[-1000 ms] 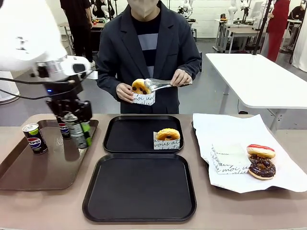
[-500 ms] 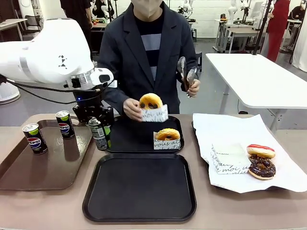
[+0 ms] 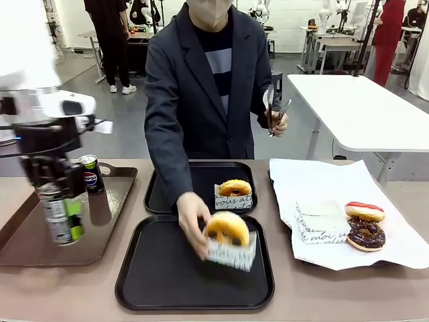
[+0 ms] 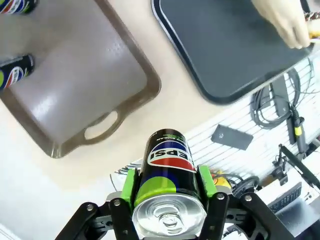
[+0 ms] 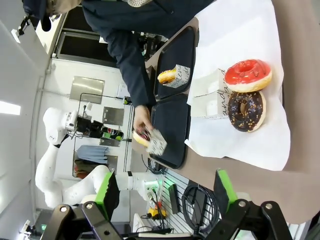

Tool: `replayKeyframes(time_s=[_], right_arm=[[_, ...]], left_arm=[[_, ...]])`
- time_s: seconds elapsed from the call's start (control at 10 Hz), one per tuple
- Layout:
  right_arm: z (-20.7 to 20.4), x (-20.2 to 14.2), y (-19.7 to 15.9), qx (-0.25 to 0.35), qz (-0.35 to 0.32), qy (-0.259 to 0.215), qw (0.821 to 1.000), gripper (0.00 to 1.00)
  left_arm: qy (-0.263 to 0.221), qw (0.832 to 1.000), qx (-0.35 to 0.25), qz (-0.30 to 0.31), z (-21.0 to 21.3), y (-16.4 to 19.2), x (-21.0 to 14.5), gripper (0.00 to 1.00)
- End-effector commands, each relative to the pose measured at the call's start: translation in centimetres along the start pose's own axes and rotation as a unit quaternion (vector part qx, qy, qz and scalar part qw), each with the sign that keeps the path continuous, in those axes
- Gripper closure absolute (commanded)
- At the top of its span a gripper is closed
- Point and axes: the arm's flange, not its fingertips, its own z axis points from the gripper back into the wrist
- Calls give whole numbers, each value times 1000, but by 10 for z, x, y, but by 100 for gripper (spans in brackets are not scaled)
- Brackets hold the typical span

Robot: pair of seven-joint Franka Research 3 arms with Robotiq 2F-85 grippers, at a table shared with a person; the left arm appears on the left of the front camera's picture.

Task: Set up donuts and drinks on trays.
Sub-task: Pick up one Pepsi coke and place it on the Flat Tray.

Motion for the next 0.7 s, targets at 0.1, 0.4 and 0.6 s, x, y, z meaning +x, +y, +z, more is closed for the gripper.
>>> replayKeyframes(time_s=[0.1, 0.4, 0.6], right_arm=[[1, 1, -1, 10, 10, -6, 1000, 0], [1, 1, -1, 10, 10, -6, 1000, 0], [1, 1, -1, 10, 10, -6, 1000, 0]], left_arm=[[-20, 1000, -4, 5, -1, 12, 7, 42], [-31, 999, 3, 16, 4, 10, 12, 42], [-48, 997, 28, 51, 2, -9, 65, 42]])
